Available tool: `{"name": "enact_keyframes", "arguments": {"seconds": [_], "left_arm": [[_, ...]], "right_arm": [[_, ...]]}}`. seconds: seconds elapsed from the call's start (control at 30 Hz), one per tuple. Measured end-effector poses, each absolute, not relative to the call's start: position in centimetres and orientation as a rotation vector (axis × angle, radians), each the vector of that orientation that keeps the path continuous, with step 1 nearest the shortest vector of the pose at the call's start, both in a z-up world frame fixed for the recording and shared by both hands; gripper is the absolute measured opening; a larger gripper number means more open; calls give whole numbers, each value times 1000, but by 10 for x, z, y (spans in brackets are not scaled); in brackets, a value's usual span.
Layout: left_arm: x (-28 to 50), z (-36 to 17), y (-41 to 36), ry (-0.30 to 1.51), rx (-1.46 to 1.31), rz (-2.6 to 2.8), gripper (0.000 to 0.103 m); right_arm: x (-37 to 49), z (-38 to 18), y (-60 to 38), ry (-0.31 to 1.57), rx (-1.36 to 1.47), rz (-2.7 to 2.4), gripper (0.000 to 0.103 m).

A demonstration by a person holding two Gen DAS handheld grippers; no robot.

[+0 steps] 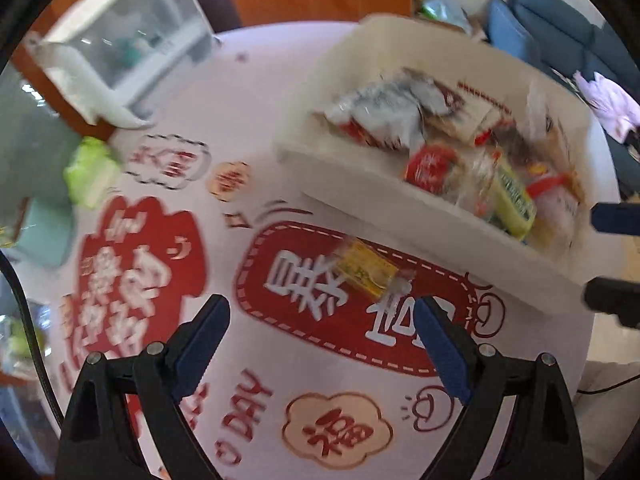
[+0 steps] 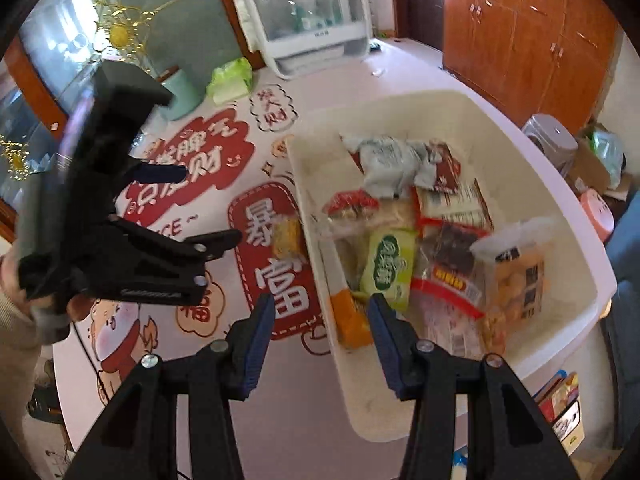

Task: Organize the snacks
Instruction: 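Withdraw both open grippers from the tray toward the yellow snack bag, then grasp the small yellow snack bag beside the tray with the left gripper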

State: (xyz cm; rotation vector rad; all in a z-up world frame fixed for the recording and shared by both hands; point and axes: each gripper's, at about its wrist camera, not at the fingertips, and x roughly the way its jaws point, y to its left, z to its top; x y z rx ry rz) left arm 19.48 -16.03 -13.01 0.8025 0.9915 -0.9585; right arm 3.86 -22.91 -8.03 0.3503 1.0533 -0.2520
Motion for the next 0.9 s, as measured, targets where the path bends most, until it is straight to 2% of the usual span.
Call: {"name": "enact_keyframes", "arguments": {"seconds": [0.37, 0.73, 0.8, 0.9], "left_arm": [[204, -190, -188, 1035, 848, -1072, 92], [206, -203, -194, 1041, 842, -1093, 92], [207, -203, -191, 1042, 830, -1099, 87], [207, -201, -183, 1059, 786, -1114, 68]], "right_arm": [[42, -108, -241, 1099, 434, -327, 49], [42, -111, -248, 1096, 476, -340, 49], [42, -112, -248, 1096, 478, -340, 49], [42, -111, -249, 1092, 485, -340, 49]]}}
